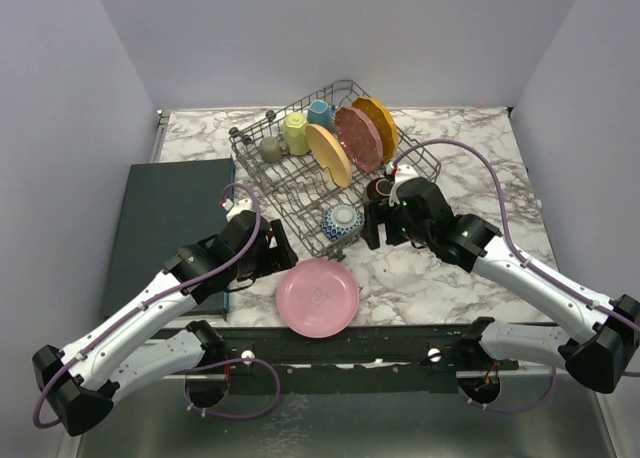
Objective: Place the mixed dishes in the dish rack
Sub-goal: Pick up the plate from the corner of the board.
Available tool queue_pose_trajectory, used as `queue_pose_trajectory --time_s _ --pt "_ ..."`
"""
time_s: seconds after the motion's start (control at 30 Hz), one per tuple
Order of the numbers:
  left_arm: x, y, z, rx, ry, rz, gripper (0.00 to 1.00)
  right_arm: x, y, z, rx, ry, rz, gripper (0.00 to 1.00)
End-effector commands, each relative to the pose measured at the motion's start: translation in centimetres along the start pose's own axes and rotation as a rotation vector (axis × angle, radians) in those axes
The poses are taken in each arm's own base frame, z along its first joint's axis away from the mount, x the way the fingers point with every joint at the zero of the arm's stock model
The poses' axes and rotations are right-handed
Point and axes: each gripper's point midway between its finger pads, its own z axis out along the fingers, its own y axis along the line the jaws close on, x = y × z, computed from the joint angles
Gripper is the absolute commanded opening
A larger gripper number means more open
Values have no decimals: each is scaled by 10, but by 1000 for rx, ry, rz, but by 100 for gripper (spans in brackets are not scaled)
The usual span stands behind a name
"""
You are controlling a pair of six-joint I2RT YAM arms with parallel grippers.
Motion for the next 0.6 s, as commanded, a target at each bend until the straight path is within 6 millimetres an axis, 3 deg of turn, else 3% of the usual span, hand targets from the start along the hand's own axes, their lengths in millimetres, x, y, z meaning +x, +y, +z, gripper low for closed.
queue_pose_trajectory --time_s 0.0,0.57 --pt "27 13 10 -46 93 -105 90 16 11 6 -61 17 36 87" --pt "74 40 43 -154 219 -233 87 72 8 8 -106 93 106 87"
